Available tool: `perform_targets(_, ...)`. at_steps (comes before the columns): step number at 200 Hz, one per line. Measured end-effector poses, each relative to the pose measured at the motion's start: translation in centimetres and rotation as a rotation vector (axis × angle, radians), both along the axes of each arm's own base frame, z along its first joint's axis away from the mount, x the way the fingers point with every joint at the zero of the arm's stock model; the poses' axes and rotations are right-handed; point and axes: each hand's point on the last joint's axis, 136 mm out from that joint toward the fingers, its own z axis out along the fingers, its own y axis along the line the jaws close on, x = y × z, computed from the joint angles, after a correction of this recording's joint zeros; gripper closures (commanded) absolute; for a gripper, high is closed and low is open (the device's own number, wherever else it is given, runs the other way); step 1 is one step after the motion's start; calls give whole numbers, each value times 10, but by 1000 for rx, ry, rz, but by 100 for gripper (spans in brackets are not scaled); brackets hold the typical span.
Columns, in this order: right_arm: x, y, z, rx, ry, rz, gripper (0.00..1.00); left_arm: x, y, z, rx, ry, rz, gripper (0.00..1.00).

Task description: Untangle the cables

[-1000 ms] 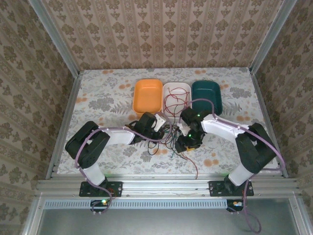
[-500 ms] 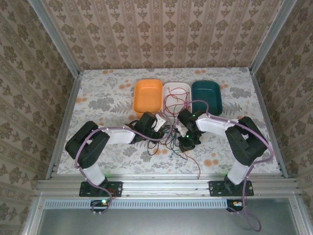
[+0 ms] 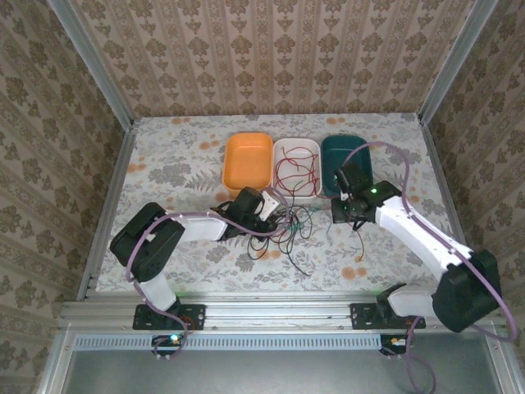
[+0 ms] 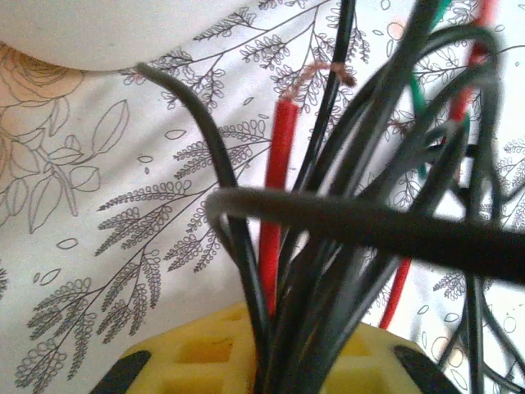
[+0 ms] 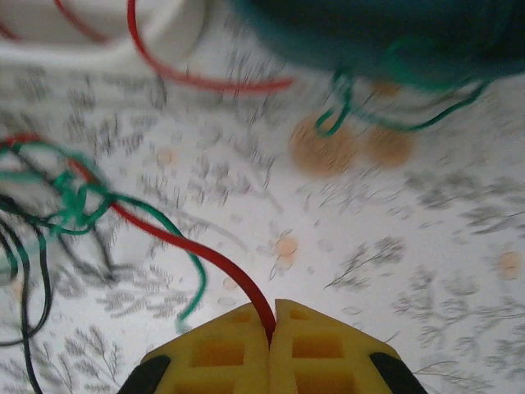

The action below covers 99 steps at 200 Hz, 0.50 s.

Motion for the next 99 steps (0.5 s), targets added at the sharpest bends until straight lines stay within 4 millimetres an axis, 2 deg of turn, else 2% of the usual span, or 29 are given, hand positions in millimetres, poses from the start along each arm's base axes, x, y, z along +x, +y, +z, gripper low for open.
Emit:
perform_targets(36, 13, -25, 60, -43, -218, -104, 100, -2, 0, -4, 0, 17, -1, 74)
perform_targets(66, 10, -47, 96, -80, -353, -186, 100, -4, -1, -5, -8, 23, -1, 71)
perform_targets(86, 7, -62, 118, -108, -442, -246, 100, -4, -1, -5, -11, 24, -3, 72)
perform_targets(99, 7, -70, 134, -125, -498, -284, 100, -4, -1, -5, -14, 24, -2, 78)
